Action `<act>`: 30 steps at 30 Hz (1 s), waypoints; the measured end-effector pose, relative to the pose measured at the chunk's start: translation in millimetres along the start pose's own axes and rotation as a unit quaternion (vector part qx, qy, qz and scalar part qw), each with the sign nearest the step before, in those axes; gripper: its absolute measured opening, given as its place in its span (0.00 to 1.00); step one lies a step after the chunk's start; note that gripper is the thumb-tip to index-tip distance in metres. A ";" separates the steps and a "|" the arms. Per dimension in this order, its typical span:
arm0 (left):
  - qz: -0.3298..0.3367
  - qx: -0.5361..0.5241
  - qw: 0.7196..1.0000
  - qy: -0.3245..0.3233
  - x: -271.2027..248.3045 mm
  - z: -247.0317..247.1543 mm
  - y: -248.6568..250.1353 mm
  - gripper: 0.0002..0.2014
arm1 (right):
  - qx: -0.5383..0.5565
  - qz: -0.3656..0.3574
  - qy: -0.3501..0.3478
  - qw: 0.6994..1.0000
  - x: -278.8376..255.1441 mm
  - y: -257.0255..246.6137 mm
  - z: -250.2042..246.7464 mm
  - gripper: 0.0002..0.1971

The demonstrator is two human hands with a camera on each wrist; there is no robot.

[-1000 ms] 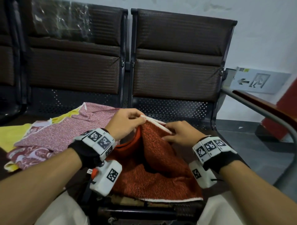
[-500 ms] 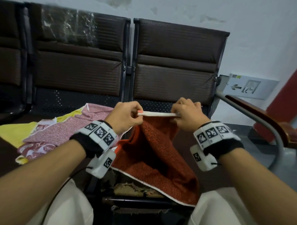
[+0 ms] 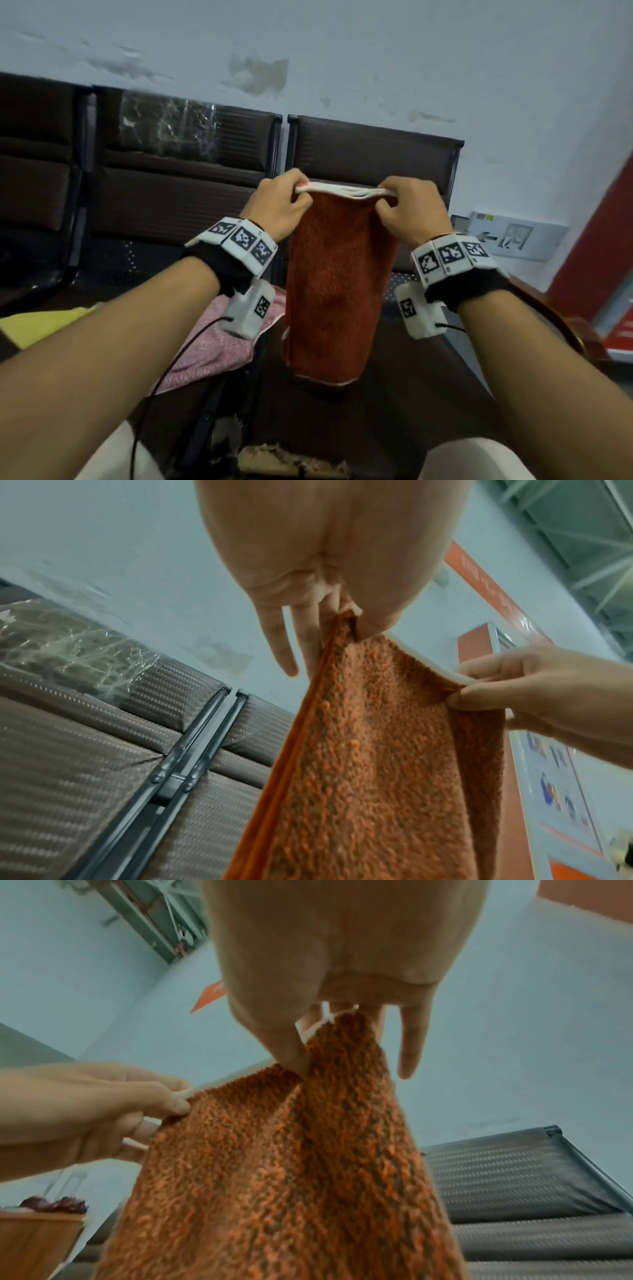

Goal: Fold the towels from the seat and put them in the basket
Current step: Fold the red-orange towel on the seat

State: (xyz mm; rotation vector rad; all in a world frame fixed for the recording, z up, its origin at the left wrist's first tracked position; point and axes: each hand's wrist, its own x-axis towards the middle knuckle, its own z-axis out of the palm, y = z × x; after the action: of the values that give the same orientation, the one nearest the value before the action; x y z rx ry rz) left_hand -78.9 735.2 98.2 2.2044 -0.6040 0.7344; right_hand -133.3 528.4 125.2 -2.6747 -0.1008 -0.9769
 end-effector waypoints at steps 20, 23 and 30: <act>-0.078 -0.145 0.886 -0.434 -221.4 42.8 -26.1 0.04 | 0.094 0.015 -0.433 0.897 -227.8 40.1 36.8 0.08; -0.113 -0.188 0.901 -0.374 -209.7 56.0 -35.0 0.07 | 0.119 0.021 -0.397 0.910 -217.1 49.5 48.3 0.07; -0.159 -0.171 0.940 -0.247 -166.7 114.4 -76.3 0.06 | 0.202 0.132 -0.322 0.916 -169.2 88.5 102.1 0.21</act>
State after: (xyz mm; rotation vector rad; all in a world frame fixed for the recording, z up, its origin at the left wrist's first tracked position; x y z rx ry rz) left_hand -117.4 729.4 -114.5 2.0814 -0.5442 -0.1010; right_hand -185.4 479.7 -79.3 -2.4159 -0.0645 0.0379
